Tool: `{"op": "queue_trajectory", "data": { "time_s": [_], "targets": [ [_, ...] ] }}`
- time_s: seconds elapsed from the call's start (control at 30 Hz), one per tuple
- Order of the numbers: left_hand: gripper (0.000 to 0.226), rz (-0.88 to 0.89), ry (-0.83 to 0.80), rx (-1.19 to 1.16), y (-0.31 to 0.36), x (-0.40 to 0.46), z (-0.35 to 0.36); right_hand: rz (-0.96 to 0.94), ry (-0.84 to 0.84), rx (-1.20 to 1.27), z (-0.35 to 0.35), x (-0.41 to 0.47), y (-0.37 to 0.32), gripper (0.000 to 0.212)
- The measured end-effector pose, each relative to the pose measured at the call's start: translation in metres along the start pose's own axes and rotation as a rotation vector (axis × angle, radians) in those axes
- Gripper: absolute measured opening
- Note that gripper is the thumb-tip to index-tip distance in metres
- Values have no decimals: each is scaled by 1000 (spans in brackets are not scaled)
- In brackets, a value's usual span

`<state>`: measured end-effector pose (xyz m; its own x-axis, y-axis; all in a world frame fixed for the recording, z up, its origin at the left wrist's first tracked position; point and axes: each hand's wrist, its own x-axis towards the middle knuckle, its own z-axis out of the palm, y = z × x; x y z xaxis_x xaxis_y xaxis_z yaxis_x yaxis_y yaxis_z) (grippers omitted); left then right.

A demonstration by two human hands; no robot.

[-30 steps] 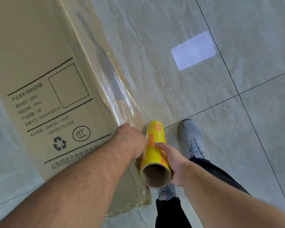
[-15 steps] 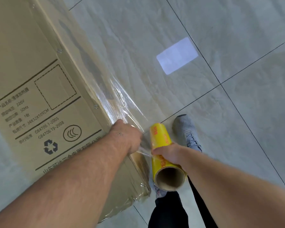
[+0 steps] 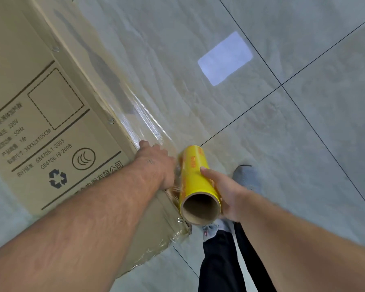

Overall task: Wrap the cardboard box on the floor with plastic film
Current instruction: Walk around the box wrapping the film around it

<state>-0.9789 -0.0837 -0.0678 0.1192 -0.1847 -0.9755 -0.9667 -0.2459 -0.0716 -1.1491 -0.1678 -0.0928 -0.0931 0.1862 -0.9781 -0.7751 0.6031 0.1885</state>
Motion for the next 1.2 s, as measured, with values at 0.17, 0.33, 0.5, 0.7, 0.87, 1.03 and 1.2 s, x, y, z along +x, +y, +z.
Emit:
{"op": "queue_trajectory", "data": {
  "time_s": [0.17, 0.33, 0.5, 0.7, 0.87, 1.03, 1.2],
  "targets": [
    [61, 144, 1, -81, 5, 0, -1, 23, -125, 204, 8, 0, 2, 73],
    [60, 137, -117, -65, 12, 0, -5, -68, 38, -228, -10, -3, -2, 91],
    [55, 135, -102, -31, 24, 2, -4, 1, 90, -554, -22, -2, 20, 116],
    [47, 90, -60, 16, 28, 3, 12, -10, 115, -522, 2, 21, 27, 97],
    [55, 72, -54, 13, 34, 6, 13, 128, 106, -68, -31, 18, 46, 86],
    [56, 37, -68, 60, 43, 11, 17, 193, -101, 206, -31, 7, 61, 82],
    [53, 145, -9, -14, 66, 6, 26, 97, 21, 0, -40, -2, 70, 77]
  ]
}}
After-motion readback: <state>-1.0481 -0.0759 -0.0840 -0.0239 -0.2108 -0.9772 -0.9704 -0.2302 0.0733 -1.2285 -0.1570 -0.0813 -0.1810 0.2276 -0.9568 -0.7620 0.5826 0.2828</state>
